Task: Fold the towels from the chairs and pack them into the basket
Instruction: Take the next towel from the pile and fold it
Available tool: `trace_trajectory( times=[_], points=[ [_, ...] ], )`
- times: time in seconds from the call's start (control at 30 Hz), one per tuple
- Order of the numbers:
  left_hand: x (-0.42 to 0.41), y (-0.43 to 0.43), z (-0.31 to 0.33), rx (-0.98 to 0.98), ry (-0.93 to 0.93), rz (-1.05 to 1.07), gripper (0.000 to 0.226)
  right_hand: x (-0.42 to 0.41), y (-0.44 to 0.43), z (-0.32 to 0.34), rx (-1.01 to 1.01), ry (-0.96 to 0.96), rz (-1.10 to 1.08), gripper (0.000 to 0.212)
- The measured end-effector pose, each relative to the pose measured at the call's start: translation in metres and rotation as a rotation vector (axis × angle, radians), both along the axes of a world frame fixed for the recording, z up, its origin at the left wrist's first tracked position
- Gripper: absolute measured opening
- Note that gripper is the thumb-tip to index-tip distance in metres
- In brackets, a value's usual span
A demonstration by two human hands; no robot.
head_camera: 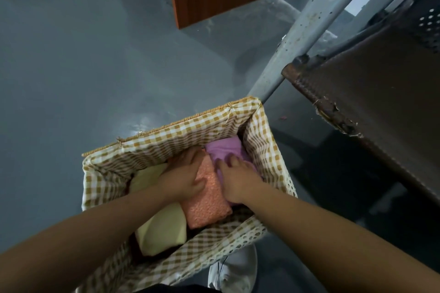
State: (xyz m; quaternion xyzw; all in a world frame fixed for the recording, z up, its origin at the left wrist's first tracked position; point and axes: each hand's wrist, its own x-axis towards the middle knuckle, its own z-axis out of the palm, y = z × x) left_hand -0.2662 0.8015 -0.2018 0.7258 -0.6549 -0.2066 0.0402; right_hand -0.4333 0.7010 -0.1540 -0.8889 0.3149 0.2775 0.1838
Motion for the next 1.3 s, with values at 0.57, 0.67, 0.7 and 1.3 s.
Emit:
trace_trajectory(
  times=[0.57, 0.67, 0.7, 1.3],
  points=[
    [-0.015, -0.081, 0.153, 0.212, -0.017, -0.082, 0.033, -0.027, -0.022, 0.122, -0.091, -0.525, -0.288, 0.052],
    [-0.032, -0.091, 0.22, 0.056, -0.031, -0.062, 0.034, -0.048, -0.029, 0.188, -0.141, -0.631, -0.402, 0.044],
    [-0.039, -0.095, 0.243, 0.003, -0.016, -0.045, 0.034, -0.058, -0.033, 0.209, -0.171, -0.648, -0.423, 0.045],
    [-0.453, -0.13, 0.401, -0.255, 0.311, -0.445, 0.021, -0.518, -0.008, 0.353, -0.756, -0.55, -1.079, 0.041]
  ],
)
